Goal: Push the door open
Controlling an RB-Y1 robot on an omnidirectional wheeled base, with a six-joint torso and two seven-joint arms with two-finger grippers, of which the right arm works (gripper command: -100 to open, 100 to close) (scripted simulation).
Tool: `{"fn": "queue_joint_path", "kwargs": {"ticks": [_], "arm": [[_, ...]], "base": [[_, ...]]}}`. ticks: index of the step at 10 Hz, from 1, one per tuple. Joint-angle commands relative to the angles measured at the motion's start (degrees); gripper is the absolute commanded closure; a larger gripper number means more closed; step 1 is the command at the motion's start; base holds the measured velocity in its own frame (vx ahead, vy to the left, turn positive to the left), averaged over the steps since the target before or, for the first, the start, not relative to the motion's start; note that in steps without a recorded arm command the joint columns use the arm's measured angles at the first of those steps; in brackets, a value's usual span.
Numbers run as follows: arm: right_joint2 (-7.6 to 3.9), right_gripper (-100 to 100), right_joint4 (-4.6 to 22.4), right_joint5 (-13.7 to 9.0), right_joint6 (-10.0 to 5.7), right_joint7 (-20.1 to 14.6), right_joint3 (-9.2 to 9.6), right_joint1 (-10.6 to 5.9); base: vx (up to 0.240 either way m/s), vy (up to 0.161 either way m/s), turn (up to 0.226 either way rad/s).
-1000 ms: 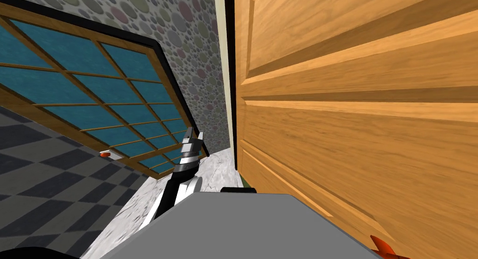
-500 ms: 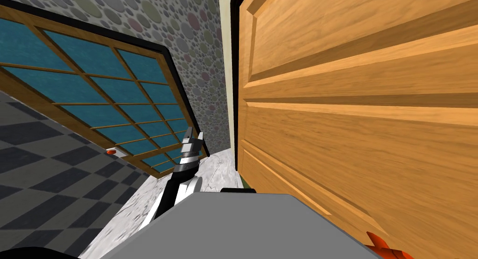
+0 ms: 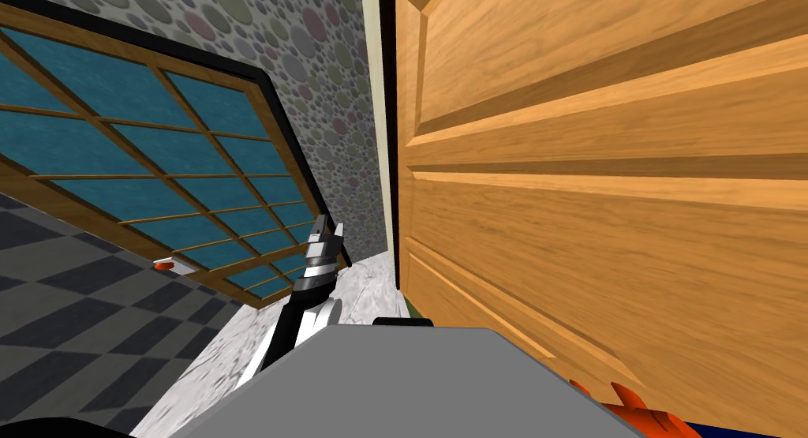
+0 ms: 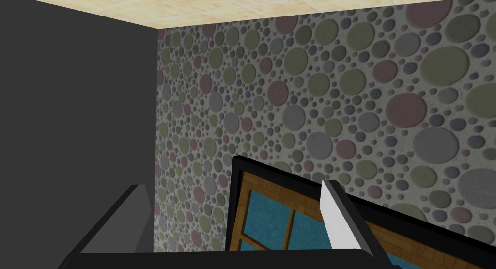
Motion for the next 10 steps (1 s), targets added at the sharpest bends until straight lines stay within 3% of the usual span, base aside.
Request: {"fn": "queue_joint_path", "kwargs": {"ticks": [1,9,10], "arm": [[-0.08,-100,-0.1,-0.1,0.11,-0.1,0.06,0.04],[-0.08,-100,-0.1,-0.1,0.11,-0.1,0.06,0.04],[-0.58,-100,-0.6,-0.8,0.91,-0.4,0.64,-0.03]], "base": [[0.01,-0.006,-0.027],[0.0,0.0,0.001],[0.032,-0.017,-0.077]]}}
